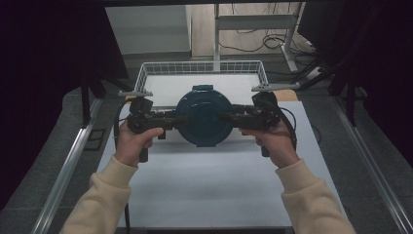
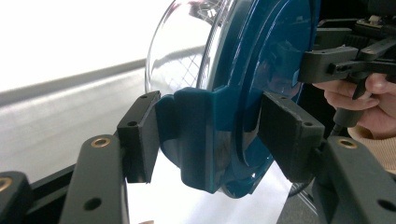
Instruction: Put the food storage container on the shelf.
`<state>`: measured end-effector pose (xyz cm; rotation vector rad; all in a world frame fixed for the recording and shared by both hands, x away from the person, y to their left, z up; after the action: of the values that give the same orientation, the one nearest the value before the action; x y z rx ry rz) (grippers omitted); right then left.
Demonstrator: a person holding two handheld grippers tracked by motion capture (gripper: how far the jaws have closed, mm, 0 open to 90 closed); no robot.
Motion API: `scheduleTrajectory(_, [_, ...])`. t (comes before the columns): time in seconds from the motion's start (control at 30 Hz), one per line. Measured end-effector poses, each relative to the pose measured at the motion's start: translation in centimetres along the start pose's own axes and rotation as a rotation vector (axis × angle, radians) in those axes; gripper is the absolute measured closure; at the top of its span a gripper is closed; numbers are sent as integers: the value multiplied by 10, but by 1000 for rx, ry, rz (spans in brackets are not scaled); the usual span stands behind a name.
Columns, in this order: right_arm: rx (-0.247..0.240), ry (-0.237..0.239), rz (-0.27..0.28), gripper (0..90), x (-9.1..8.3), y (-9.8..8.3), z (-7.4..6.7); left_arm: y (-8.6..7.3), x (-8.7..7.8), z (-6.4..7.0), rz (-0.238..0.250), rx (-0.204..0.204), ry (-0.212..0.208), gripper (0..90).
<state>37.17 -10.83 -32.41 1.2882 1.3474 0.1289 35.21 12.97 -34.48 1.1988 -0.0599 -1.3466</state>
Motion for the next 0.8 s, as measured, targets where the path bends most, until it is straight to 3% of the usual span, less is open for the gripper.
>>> scheduleTrajectory(0.4, [-2,-1,13,393,-4,34,14,37,-6,-10,2,19,7,409])
scheduleTrajectory(0.8, [22,10,-6,394,3,59,34,63,-2,-30,-16,-6,-10,412])
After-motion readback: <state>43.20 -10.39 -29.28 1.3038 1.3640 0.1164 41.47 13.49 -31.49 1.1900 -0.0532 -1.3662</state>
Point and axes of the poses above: each handheld gripper's, and its own axes: x roughly forward along the jaws, y roughly out of its top, z roughly to its right, the point moved 5 cm from there along x, roughly forward along the jaws, and after that the axes turned 14 degrees about -z, right-handed, at the moved point
